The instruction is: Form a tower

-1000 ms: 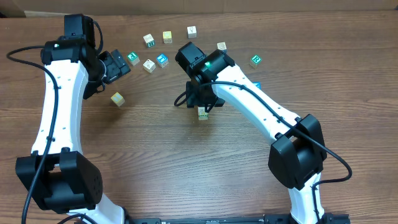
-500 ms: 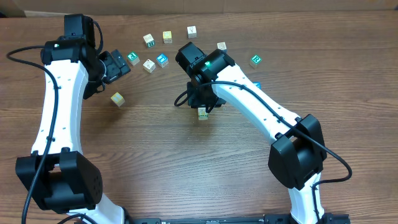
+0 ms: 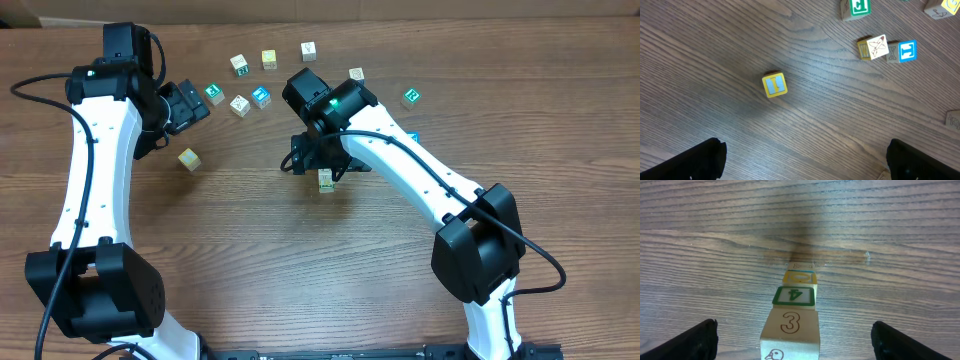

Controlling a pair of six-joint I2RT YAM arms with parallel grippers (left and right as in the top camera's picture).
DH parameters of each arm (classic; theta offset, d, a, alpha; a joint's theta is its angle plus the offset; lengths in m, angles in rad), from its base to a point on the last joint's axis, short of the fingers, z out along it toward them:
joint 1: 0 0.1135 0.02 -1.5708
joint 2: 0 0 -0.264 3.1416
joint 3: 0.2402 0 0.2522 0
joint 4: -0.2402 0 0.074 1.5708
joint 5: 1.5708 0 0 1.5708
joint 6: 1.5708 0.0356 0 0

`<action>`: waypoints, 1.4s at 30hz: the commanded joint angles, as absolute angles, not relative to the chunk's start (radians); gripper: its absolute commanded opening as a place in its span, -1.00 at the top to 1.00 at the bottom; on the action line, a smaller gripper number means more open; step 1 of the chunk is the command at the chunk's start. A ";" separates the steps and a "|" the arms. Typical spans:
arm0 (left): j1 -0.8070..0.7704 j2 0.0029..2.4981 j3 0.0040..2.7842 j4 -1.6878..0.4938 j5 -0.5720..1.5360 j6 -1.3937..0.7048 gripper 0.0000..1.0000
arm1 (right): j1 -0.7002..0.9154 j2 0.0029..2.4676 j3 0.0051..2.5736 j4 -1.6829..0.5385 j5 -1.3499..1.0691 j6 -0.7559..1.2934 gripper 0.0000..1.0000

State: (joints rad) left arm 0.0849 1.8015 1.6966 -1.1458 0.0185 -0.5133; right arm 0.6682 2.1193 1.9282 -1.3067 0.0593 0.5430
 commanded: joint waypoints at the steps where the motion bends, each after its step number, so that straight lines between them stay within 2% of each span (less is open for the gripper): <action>1: 0.078 1.813 1.697 -1.148 0.012 -0.494 -0.99 | 0.674 2.110 1.916 -1.298 0.070 0.543 -0.89; 4: 0.078 1.813 1.697 -1.148 0.012 -0.494 -0.99 | 0.674 2.110 1.878 -1.266 0.070 0.543 -0.89; 6: 0.078 1.813 1.697 -1.148 0.012 -0.494 -0.99 | 0.674 2.110 1.848 -1.234 0.069 0.543 -1.00; 13: 0.078 1.813 1.697 -1.148 0.012 -0.494 -0.99 | 0.674 2.110 1.794 -1.190 0.066 0.543 -1.00; 19: 0.078 1.813 1.697 -1.148 0.012 -0.494 -1.00 | 0.674 2.110 1.748 -1.140 0.067 0.543 -0.69; 24: 0.078 1.813 1.697 -1.148 0.012 -0.494 -0.99 | 0.674 2.110 1.720 -1.113 0.070 0.543 -0.53; 27: 0.078 1.813 1.697 -1.148 0.012 -0.494 -0.99 | 0.674 2.110 1.720 -1.112 0.070 0.543 -0.31; 39: 0.078 1.813 1.697 -1.148 0.012 -0.494 -1.00 | 0.674 2.110 1.720 -1.111 0.070 0.543 0.07; 42: 0.078 1.813 1.697 -1.148 0.012 -0.494 -1.00 | 0.674 2.110 1.720 -1.111 0.070 0.543 0.30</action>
State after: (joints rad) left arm 0.0849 1.8015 1.6966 -1.1458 0.0181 -0.5133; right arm 0.6682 2.1193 1.7256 -1.1137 0.0593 0.5449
